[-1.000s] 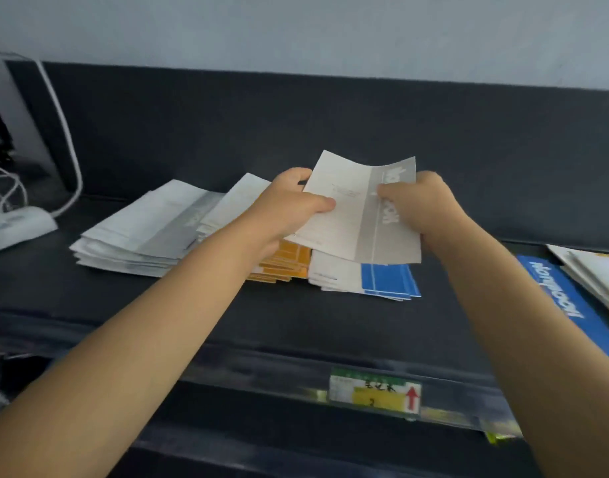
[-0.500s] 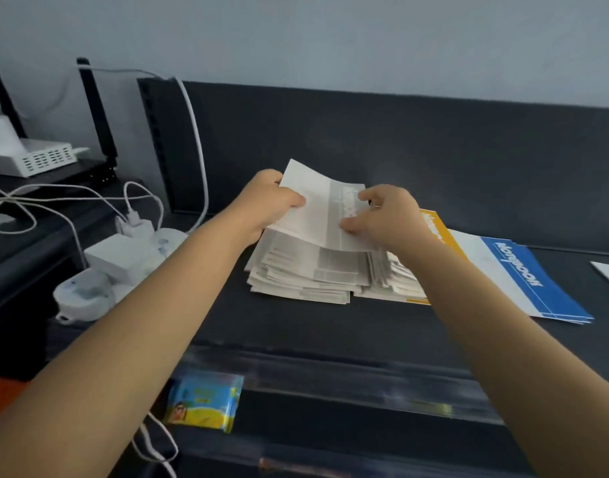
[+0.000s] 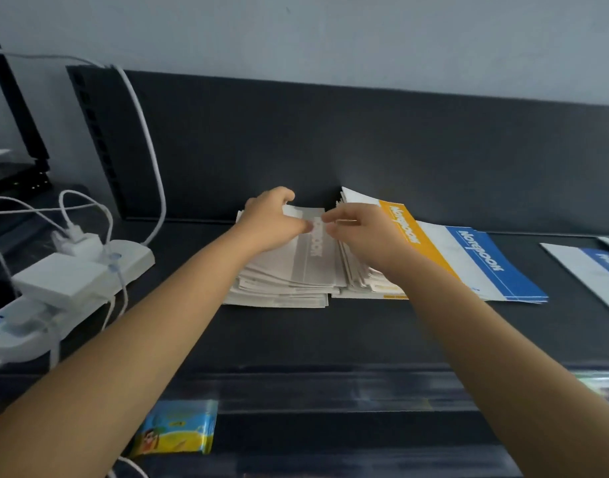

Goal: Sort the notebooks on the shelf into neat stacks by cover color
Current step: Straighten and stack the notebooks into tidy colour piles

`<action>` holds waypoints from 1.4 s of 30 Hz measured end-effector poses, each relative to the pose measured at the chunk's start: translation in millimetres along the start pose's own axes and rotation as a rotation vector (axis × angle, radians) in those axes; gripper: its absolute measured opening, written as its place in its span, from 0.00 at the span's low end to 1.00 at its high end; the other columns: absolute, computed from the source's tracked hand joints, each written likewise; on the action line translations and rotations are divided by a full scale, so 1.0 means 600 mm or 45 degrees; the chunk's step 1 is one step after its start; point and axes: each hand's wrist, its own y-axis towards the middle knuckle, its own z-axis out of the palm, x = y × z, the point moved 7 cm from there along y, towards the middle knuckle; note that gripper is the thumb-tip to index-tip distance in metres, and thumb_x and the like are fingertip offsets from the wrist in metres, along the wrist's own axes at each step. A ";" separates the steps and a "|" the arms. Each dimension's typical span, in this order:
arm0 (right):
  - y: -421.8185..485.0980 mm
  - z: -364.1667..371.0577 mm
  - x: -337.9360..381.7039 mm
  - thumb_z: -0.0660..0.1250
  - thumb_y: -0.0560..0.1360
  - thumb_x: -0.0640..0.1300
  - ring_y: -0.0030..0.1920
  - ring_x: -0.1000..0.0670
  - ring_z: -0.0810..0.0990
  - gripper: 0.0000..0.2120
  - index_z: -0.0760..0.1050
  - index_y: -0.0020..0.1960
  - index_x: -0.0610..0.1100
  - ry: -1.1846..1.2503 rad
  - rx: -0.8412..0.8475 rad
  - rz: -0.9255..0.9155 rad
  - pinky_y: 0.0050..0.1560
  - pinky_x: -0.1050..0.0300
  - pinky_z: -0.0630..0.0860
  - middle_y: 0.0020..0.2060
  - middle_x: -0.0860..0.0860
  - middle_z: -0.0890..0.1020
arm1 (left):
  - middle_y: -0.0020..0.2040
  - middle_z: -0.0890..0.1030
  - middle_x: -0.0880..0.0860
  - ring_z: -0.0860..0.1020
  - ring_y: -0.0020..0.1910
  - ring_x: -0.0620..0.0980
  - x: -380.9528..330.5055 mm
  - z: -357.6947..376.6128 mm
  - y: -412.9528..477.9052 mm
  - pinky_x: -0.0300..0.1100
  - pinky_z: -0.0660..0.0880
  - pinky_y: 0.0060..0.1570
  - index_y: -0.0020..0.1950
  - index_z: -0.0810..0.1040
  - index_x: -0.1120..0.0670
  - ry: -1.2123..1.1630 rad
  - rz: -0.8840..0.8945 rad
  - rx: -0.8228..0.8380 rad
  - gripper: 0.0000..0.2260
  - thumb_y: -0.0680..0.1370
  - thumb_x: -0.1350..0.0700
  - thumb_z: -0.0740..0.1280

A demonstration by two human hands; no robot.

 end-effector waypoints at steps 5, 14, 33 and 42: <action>-0.018 -0.113 -0.037 0.67 0.75 0.40 0.43 0.55 0.82 0.06 0.80 0.51 0.46 0.228 -0.333 0.035 0.52 0.54 0.80 0.45 0.54 0.82 | 0.71 0.70 0.51 0.65 0.72 0.52 -0.111 0.066 -0.010 0.47 0.66 0.67 0.72 0.68 0.52 0.136 0.256 0.060 0.28 0.74 0.49 0.72; -0.061 -0.324 -0.218 0.68 0.74 0.39 0.40 0.49 0.79 0.03 0.79 0.45 0.45 0.233 -0.359 0.192 0.45 0.54 0.79 0.39 0.50 0.81 | 0.71 0.71 0.51 0.67 0.70 0.52 -0.301 0.296 -0.017 0.47 0.68 0.66 0.73 0.67 0.52 0.317 0.434 0.188 0.29 0.75 0.46 0.71; -0.088 -0.637 -0.580 0.71 0.71 0.52 0.36 0.48 0.71 0.19 0.68 0.49 0.40 -0.799 -0.102 0.739 0.28 0.59 0.60 0.33 0.50 0.70 | 0.59 0.81 0.55 0.77 0.58 0.50 -0.457 0.677 -0.005 0.41 0.74 0.56 0.58 0.75 0.59 -1.047 -0.650 0.506 0.13 0.74 0.67 0.70; -0.063 -0.573 -0.547 0.73 0.70 0.48 0.29 0.50 0.68 0.14 0.72 0.37 0.39 -0.127 -0.150 0.683 0.30 0.58 0.63 0.29 0.47 0.73 | 0.60 0.77 0.52 0.76 0.54 0.51 -0.424 0.596 0.005 0.49 0.77 0.52 0.70 0.64 0.52 -0.614 -0.322 0.251 0.19 0.81 0.63 0.60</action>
